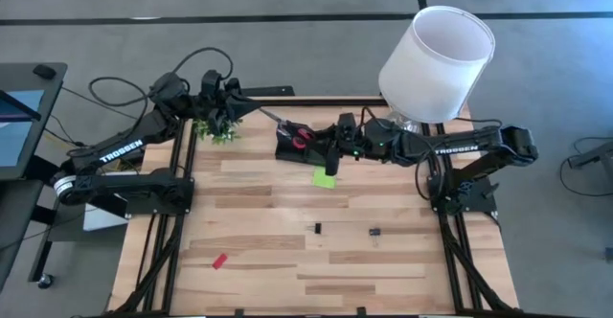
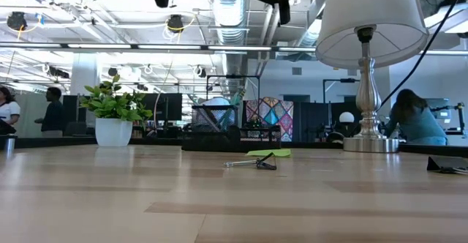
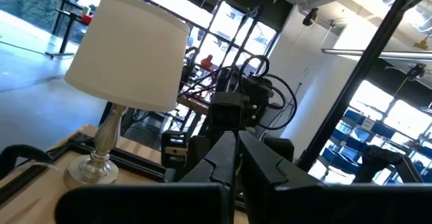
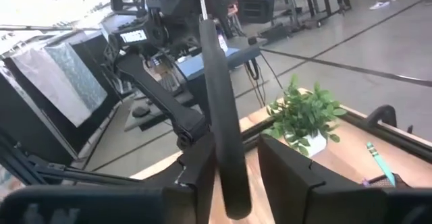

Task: Pick and place office supplies into organizer
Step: Put the black scissor into the black desk organizer

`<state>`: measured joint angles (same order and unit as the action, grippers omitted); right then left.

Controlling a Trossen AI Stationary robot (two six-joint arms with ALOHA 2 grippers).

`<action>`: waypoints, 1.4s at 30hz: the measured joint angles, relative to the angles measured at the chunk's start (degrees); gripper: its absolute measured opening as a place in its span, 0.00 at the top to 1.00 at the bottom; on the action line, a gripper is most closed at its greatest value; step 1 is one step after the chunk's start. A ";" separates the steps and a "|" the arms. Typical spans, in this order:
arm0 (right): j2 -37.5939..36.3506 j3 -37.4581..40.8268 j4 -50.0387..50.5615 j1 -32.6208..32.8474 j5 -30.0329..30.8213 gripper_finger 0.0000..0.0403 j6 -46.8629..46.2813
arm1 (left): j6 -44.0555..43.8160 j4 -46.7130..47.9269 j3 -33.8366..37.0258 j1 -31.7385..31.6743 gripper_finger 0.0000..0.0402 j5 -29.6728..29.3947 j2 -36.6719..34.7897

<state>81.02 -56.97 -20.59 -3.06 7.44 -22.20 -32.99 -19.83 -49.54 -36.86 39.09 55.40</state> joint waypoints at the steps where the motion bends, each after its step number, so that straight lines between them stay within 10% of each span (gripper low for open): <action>1: 0.02 0.02 0.08 -0.10 -0.02 0.76 0.02 | 0.04 0.26 0.00 0.00 1.00 -0.04 0.00; 7: 0.00 0.07 -0.33 0.07 1.72 0.94 3.01 | 0.89 4.43 0.00 -0.07 1.00 -0.77 0.00; 35: -5.33 0.04 21.41 11.94 22.98 0.93 -12.36 | 10.18 15.62 0.04 -4.77 0.76 -4.96 -2.18; 42: -8.97 0.04 36.28 13.02 18.77 0.93 -27.31 | 10.12 15.69 0.02 -7.13 0.73 -5.35 -3.78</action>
<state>72.04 -56.93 15.69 9.96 26.21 -49.51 -22.87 -4.13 -49.52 -44.00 33.74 51.62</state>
